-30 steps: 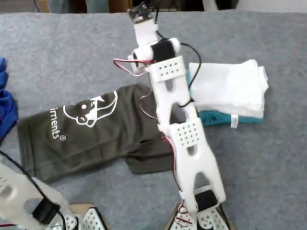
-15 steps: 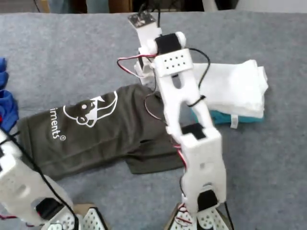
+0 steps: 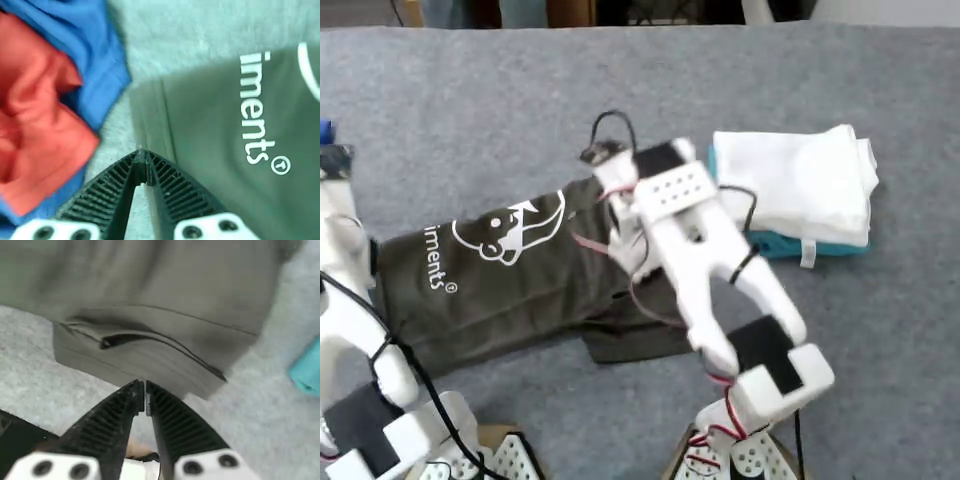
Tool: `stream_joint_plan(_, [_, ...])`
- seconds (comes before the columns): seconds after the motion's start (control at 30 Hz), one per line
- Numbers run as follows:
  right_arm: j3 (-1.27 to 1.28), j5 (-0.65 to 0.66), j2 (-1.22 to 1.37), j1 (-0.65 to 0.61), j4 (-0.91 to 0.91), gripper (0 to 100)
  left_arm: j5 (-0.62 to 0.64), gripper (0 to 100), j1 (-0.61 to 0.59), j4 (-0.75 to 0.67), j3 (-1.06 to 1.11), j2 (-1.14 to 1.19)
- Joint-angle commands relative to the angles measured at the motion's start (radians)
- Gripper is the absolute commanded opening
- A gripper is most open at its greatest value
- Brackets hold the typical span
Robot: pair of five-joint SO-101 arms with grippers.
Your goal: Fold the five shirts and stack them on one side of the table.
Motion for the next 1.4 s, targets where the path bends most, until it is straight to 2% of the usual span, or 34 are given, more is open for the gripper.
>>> stream_joint_plan(0.0, [0.076, 0.006, -0.065, -0.044, -0.097, 1.5, -0.025, 3, 0.005, -0.094, 0.045, -0.008])
stream_joint_plan(0.33, [0.182, -0.051, -0.065, -0.100, -0.241, 1.5, -0.021, 3, -0.021, -0.265, -0.048, 0.338])
stream_joint_plan(0.63, [0.217, -0.064, -0.076, -0.129, -0.341, 1.5, -0.028, 3, -0.030, -0.232, -0.093, 0.356])
stream_joint_plan(1.1, [0.120, -0.061, -0.074, -0.115, -0.299, 1.5, -0.028, 3, -0.028, -0.233, -0.093, 0.356])
stream_joint_plan(1.37, [0.163, -0.064, -0.001, -0.101, -0.434, 1.5, -0.028, 3, -0.030, -0.233, -0.093, 0.356])
